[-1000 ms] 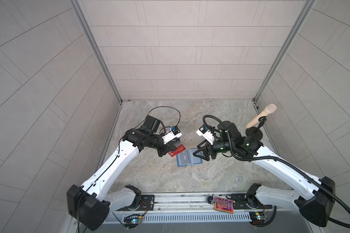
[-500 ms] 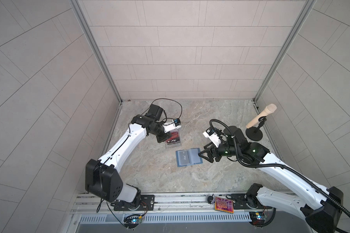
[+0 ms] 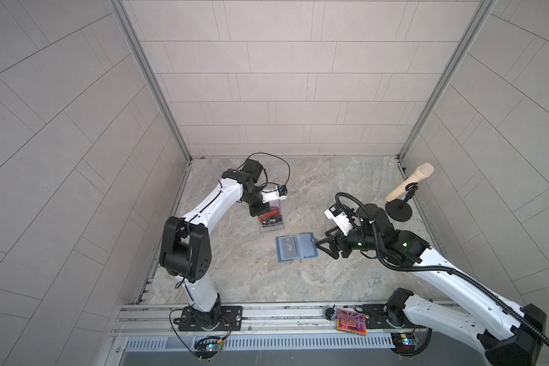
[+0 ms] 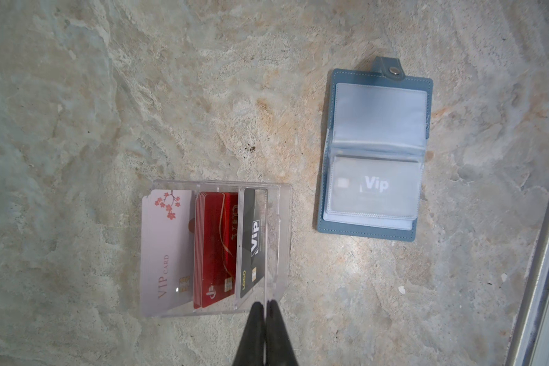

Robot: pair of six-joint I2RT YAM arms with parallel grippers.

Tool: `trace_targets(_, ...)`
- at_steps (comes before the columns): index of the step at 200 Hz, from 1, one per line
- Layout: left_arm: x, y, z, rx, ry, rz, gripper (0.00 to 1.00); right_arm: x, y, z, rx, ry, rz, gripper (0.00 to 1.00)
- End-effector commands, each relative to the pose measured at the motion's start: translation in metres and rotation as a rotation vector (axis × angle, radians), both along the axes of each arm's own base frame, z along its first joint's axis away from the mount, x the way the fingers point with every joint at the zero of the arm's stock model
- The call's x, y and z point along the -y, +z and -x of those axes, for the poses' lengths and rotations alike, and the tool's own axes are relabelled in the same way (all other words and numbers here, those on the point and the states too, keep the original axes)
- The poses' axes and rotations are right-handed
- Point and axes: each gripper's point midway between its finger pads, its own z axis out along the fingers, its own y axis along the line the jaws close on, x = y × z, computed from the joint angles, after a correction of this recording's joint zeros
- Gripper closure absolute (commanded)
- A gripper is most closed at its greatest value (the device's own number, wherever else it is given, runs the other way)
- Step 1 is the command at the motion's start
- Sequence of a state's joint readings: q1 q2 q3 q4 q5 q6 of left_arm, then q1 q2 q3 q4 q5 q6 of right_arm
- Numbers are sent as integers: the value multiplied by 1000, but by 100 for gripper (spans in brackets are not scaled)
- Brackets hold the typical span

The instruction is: Take the credit cards out of the card holder

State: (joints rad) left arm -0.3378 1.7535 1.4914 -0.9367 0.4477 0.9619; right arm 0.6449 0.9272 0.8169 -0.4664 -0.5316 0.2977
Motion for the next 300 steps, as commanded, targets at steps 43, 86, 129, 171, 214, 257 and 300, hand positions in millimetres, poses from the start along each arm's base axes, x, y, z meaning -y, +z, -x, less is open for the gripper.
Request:
trace_targets(43, 0, -16, -22, -2, -32, -38, 100, 4, -3, -4, 15, -39, -13, 26)
trace_targets(86, 0, -25, -32, -8, -25, -56, 100, 3, -4, -6, 19, -35, -7, 26)
trace_targets(129, -2, -36, -37, -7, -4, -69, 100, 1, -7, -8, 12, -34, -5, 26)
trace_targets(171, -4, -39, -37, -18, 10, -50, 100, 0, -6, -9, 14, -30, -10, 26)
trace_targets(214, -5, -49, -33, -51, 15, -40, 100, 1, -7, -7, 12, -31, -15, 26)
trace_targets(257, -5, -58, -29, -83, 15, -43, 100, 2, -5, -6, 17, -32, -19, 26)
trace_targets(300, -7, -64, -29, -106, 24, -40, 100, 2, -4, -6, 18, -35, -19, 26)
